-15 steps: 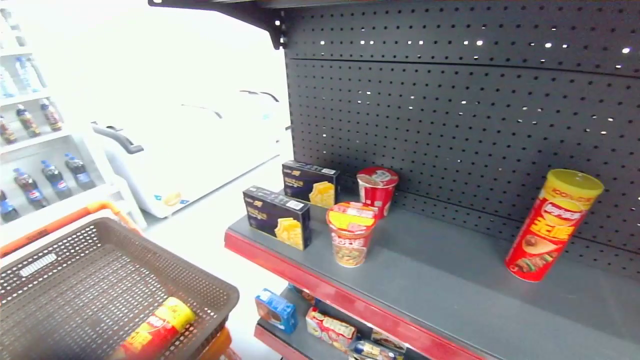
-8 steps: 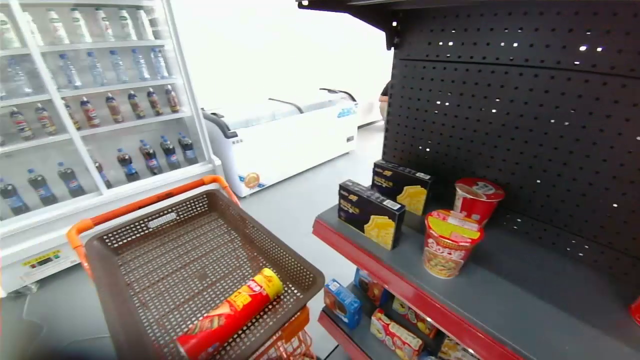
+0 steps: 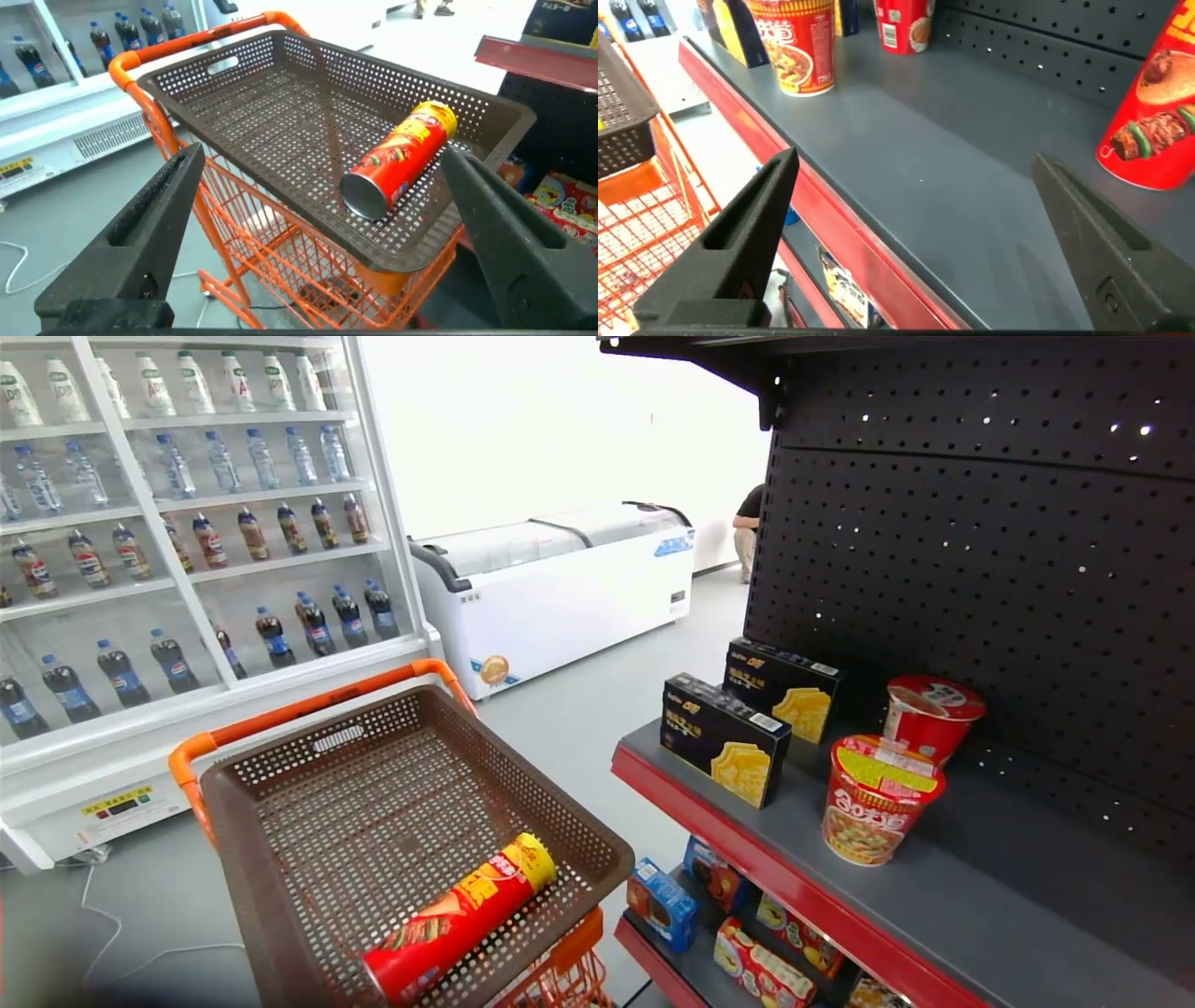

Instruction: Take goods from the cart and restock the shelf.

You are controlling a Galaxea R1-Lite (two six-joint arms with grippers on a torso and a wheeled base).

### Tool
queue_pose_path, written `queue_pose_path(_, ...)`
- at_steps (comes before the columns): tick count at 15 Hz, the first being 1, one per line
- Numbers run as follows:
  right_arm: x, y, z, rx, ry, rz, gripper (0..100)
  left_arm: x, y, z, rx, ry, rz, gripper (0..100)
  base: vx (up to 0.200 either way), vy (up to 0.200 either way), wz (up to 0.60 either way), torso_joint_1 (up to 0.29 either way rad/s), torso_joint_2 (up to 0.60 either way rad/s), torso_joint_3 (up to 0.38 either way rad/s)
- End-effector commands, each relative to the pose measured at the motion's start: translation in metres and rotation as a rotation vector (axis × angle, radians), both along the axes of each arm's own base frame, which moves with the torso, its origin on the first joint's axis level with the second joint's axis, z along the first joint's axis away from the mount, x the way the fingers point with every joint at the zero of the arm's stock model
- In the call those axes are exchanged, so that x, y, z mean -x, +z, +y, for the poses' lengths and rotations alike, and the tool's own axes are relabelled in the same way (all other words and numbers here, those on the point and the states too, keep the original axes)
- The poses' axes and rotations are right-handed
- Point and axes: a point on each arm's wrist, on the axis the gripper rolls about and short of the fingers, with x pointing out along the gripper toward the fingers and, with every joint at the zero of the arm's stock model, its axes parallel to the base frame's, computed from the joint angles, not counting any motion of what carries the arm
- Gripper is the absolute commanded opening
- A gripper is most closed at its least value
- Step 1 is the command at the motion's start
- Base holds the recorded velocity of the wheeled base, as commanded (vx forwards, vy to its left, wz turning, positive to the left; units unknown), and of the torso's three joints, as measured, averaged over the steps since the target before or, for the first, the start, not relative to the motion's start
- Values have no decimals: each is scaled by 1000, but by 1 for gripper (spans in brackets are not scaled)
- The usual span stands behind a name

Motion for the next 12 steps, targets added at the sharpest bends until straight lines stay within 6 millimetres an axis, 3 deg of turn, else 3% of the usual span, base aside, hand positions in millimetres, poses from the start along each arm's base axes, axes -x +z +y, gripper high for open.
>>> queue_pose_path(1,0,0,0,1,0,-1,100,-1,0,0,-2,-6,12,100,0,0,0,0,0,0)
queue_pose_path(2,0,0,0,1,0,-1,100,1,27,0,-106,43,-1,100,0,0,0,0,0,0)
queue_pose_path(3,0,0,0,1,0,-1,100,-11,83,0,-179,19,181,100,0,0,0,0,0,0)
queue_pose_path(5,0,0,0,1,0,-1,100,-33,149,-2,-186,-166,435,100,0,200,0,2,2,5)
queue_pose_path(7,0,0,0,1,0,-1,100,-68,179,-7,-173,-202,641,100,0,200,0,2,2,5)
queue_pose_path(9,0,0,0,1,0,-1,100,-102,201,-12,-183,-212,715,100,0,200,0,5,2,7)
queue_pose_path(12,0,0,0,1,0,-1,100,-137,204,-17,-143,-227,700,100,0,67,0,-4,1,2)
